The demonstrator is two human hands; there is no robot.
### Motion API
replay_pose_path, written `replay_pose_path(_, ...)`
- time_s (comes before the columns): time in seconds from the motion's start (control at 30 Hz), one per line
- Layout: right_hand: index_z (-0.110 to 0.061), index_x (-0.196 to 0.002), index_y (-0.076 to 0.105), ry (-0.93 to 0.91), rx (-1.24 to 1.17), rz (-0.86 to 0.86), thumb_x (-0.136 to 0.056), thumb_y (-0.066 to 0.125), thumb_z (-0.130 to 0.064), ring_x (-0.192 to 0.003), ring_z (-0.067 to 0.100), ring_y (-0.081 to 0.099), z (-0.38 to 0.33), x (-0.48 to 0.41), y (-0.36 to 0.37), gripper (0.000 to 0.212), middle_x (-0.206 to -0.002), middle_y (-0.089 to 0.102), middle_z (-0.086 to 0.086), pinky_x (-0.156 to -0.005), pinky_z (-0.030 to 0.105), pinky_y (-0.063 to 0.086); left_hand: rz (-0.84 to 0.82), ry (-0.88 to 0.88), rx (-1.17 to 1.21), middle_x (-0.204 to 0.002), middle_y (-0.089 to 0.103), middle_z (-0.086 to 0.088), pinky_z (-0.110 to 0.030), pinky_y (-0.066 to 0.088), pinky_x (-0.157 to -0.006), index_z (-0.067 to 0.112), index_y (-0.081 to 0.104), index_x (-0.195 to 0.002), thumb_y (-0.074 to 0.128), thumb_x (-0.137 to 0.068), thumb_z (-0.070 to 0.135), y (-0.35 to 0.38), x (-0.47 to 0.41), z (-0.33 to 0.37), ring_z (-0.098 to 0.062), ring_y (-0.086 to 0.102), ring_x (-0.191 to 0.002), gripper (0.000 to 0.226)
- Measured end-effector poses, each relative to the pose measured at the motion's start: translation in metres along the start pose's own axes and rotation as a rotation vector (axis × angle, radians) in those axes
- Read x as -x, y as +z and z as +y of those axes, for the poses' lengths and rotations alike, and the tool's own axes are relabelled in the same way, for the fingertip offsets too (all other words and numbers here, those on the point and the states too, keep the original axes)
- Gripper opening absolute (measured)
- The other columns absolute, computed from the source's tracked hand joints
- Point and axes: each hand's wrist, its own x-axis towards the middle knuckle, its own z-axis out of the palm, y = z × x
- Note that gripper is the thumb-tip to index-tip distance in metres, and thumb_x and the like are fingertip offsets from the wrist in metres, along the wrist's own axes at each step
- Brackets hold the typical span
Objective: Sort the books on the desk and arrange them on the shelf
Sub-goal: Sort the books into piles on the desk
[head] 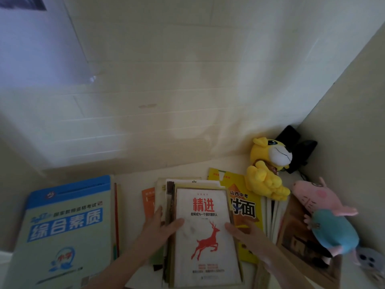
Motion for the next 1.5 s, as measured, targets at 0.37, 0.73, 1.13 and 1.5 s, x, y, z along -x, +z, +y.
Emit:
replay_pose_path(0.37,-0.021,-0.112,0.063,0.049,-0.075,-0.061,-0.061,0.082,-0.048,-0.089,0.02,0.073,0.01,-0.001,0.018,0.061,-0.099,0.075,0.0,-0.082,0.037,0.059,0.068,0.018,0.178,-0.133,0.049,0.0,-0.031,0.049,-0.088,0.028,0.044,-0.136,0.045,-0.099,0.028,-0.014,-0.018,-0.022,-0.018,0.05,-0.117,0.037)
replay_pose_path(0.73,-0.006,-0.116,0.06,0.047,-0.236,-0.142,-0.072,0.079,-0.013,-0.088,0.032,0.073,0.003,-0.002,0.02,0.049,-0.099,0.074,0.014,-0.071,0.04,0.058,0.014,0.058,-0.023,-0.134,0.054,-0.002,-0.02,0.053,-0.081,0.027,0.045,-0.137,0.042,-0.101,0.025,-0.01,-0.015,-0.019,-0.012,0.055,-0.107,0.036)
replay_pose_path(1.13,0.004,-0.116,0.058,-0.002,-0.392,-0.063,-0.045,0.094,-0.012,-0.087,0.042,0.071,0.004,-0.013,0.025,0.081,-0.1,0.073,0.021,-0.078,0.053,0.057,0.041,-0.033,0.035,-0.148,0.039,-0.011,-0.042,0.038,-0.109,0.023,0.019,-0.15,0.039,-0.101,0.032,-0.009,-0.01,-0.007,-0.024,0.047,-0.128,0.053)
replay_pose_path(1.5,0.002,-0.114,0.058,-0.016,-0.347,-0.074,-0.067,0.08,-0.001,-0.084,0.037,0.072,-0.014,-0.035,0.026,0.052,-0.096,0.074,0.02,-0.067,0.043,0.059,0.021,-0.017,0.031,-0.142,0.048,-0.005,-0.032,0.036,-0.106,0.017,0.015,-0.152,0.035,-0.091,0.057,-0.005,-0.004,0.007,-0.017,0.053,-0.118,0.075)
